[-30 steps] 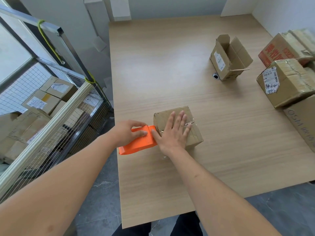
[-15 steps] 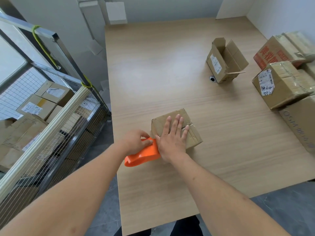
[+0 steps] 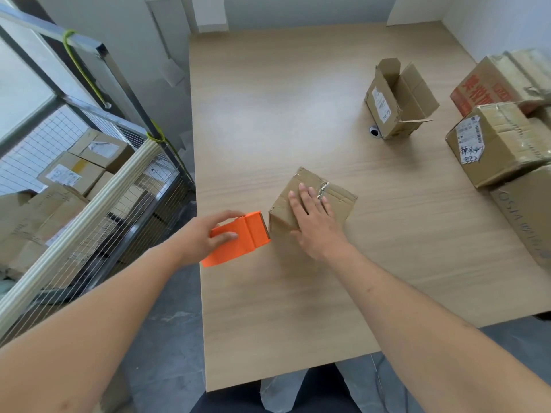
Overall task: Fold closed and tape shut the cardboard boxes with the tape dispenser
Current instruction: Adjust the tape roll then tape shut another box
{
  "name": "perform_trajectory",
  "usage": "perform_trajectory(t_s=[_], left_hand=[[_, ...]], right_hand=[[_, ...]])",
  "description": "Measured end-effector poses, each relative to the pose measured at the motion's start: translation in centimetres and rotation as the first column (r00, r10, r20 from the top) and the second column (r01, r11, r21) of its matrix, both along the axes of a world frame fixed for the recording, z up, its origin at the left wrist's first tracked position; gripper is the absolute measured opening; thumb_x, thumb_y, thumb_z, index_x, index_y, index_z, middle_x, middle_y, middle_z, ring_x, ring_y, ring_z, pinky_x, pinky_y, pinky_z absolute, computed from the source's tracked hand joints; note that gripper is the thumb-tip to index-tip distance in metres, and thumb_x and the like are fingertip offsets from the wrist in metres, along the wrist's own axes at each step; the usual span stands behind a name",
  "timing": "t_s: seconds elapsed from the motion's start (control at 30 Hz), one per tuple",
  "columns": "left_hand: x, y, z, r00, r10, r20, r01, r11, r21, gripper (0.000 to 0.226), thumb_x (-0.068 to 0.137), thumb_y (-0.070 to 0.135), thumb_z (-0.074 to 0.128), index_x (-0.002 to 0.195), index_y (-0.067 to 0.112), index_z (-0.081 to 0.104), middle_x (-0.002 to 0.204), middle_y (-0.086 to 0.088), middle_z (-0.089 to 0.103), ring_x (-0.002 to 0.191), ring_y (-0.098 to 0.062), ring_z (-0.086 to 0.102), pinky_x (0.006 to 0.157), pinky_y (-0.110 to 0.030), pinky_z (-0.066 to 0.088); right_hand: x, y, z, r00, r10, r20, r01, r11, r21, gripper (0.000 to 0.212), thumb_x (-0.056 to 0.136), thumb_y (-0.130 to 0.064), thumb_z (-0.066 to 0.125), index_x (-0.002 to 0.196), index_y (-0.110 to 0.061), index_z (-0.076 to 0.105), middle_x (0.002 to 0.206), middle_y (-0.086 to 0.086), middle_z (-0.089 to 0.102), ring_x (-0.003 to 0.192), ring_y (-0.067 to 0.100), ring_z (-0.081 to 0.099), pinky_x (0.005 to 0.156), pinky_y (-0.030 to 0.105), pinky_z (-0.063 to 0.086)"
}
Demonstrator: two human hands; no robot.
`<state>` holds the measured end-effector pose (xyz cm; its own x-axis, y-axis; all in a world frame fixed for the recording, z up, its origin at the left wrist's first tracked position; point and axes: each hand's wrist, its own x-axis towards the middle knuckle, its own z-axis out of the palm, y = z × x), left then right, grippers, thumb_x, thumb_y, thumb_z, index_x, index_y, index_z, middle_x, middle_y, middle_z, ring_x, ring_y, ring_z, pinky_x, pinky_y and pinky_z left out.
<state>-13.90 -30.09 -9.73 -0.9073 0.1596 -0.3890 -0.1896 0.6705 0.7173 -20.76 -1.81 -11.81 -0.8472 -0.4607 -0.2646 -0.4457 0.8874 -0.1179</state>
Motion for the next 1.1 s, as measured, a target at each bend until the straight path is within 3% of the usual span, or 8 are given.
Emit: perform_trajectory(t_s=[0.23,0.37,0.43,0.53,0.7,0.9,1.0,1.1], left_hand=[[1.7,0.1,2.6,0.959,-0.115,-0.258,0.066,0.979,-0.191,0.06,0.099,0.018,0.063,0.134,0.06,0.038,0.102,0.012,0.061,0.085,-0.01,0.061,0.071,-0.035,0.048],[2.3,1.5,3.6,0.74,-0.344,-0.578,0.069,0.893,-0.444,0.054,0.09,0.007,0.073,0.132,0.031,0.049,0.101,-0.001,0.065,0.083,-0.029,0.062,0.084,-0.045,0.047],[2.3,2.2,4.0,0.654,-0.39,-0.648,0.022,0.866,-0.5,0.043,0.092,0.008,0.071,0.125,0.029,0.052,0.102,-0.005,0.063,0.082,-0.031,0.059,0.088,-0.047,0.046],[2.1,3.5,4.4,0.58,-0.435,-0.689,-0.007,0.843,-0.538,0.039,0.091,0.005,0.07,0.119,0.029,0.056,0.106,-0.009,0.061,0.083,-0.032,0.057,0.09,-0.045,0.045],[2.0,5.4,4.8,0.547,-0.506,-0.667,0.004,0.798,-0.602,0.026,0.097,0.009,0.054,0.115,0.028,0.058,0.111,-0.012,0.062,0.095,-0.033,0.06,0.098,-0.044,0.043],[2.4,7.3,4.9,0.53,-0.599,-0.6,0.072,0.737,-0.672,0.032,0.095,0.002,0.049,0.113,0.028,0.058,0.112,-0.013,0.062,0.095,-0.033,0.062,0.102,-0.044,0.043],[2.6,8.1,5.0,0.519,-0.62,-0.589,0.094,0.726,-0.681,0.03,0.096,0.005,0.044,0.108,0.025,0.062,0.111,-0.015,0.064,0.095,-0.034,0.064,0.1,-0.045,0.047],[2.7,8.6,5.1,0.531,-0.623,-0.575,0.107,0.722,-0.683,0.032,0.095,0.006,0.041,0.106,0.024,0.066,0.11,-0.015,0.066,0.095,-0.035,0.065,0.099,-0.044,0.049]], right_hand=[[0.0,2.8,2.3,0.99,0.098,0.098,-0.092,0.994,-0.063,0.102,0.078,0.001,0.069,0.162,-0.025,0.016,0.171,-0.008,0.001,0.158,0.022,0.001,0.128,0.04,0.009],[0.0,4.0,3.1,0.966,0.062,0.252,0.02,0.949,-0.314,0.078,0.083,0.002,0.057,0.155,-0.022,0.036,0.166,-0.004,0.027,0.154,0.019,0.02,0.125,0.038,0.018],[-0.1,4.0,3.9,0.95,-0.058,0.306,0.213,0.838,-0.501,0.059,0.091,0.0,0.051,0.145,-0.023,0.052,0.142,0.0,0.056,0.13,0.016,0.05,0.108,0.03,0.038],[-0.2,3.2,5.5,0.922,-0.14,0.36,0.361,0.645,-0.674,0.037,0.1,-0.007,0.048,0.124,-0.027,0.067,0.116,-0.012,0.068,0.097,0.005,0.06,0.081,0.018,0.044],[-1.0,1.7,8.1,0.929,-0.101,0.357,0.362,0.461,-0.81,0.035,0.105,-0.006,0.043,0.118,-0.025,0.069,0.113,-0.007,0.069,0.088,0.015,0.069,0.08,0.028,0.054],[-2.1,1.1,11.0,0.983,0.159,0.088,-0.044,0.679,-0.732,0.095,0.077,0.027,0.028,0.15,-0.029,0.047,0.15,-0.007,0.046,0.136,0.01,0.046,0.11,0.018,0.038],[-2.5,0.5,11.5,0.954,0.295,0.051,-0.197,0.747,-0.636,0.094,0.08,0.028,0.032,0.151,-0.032,0.047,0.158,-0.007,0.042,0.147,0.01,0.035,0.119,0.027,0.033],[-2.7,0.4,11.1,0.939,0.342,0.05,-0.238,0.744,-0.624,0.068,0.09,0.018,0.043,0.142,-0.023,0.06,0.145,-0.004,0.058,0.136,0.015,0.05,0.114,0.035,0.042]])
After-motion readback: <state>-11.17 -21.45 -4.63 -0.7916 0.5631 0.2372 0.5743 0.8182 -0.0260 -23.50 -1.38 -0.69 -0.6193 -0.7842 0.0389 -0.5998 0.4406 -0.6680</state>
